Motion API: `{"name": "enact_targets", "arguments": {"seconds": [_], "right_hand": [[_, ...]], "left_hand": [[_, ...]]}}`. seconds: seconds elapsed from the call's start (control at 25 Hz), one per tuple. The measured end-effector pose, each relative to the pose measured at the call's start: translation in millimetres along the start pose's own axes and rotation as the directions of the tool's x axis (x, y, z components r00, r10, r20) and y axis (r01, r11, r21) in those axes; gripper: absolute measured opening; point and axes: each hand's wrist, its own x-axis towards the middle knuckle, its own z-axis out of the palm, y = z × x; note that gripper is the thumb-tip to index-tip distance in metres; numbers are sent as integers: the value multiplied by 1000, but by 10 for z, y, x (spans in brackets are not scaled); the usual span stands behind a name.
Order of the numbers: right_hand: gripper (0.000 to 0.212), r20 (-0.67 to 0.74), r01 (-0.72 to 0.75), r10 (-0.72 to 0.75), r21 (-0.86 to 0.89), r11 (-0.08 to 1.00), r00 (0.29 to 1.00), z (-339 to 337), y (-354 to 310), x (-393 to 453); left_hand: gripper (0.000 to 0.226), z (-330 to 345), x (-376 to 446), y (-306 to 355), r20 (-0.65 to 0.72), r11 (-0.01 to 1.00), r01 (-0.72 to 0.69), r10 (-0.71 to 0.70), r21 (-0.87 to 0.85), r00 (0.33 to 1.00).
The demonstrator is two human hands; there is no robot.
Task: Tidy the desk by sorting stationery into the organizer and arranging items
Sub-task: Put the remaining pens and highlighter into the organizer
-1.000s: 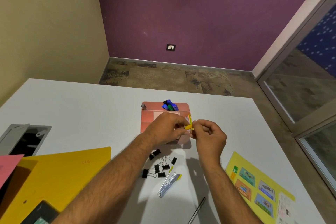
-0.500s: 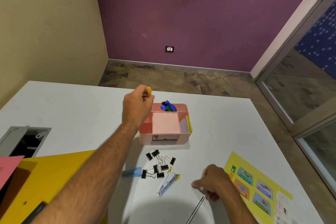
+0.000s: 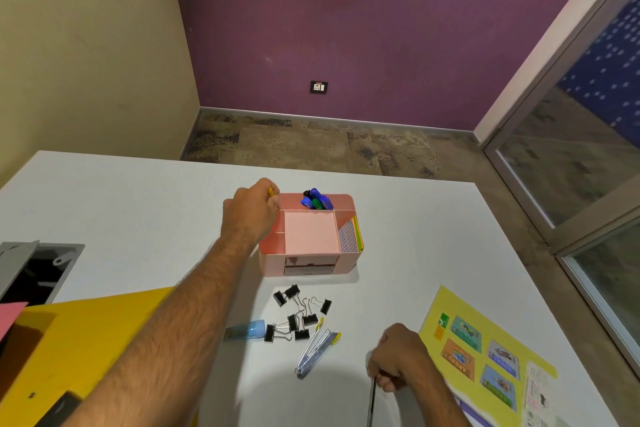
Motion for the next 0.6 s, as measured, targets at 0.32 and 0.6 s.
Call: {"name": "enact_targets", "arguments": {"seconds": [0.32,0.6], "right_hand": [[6,-506,447,-402,-35,894,764,-194,-437,-149],[19,-811,832,-519,-73,550,272,-383,-956,-625]], "left_hand": [[44,43,-68,22,174,953,-44,-9,301,985],[43,-60,-258,252,169,887,-411,447,-209,878]]}}
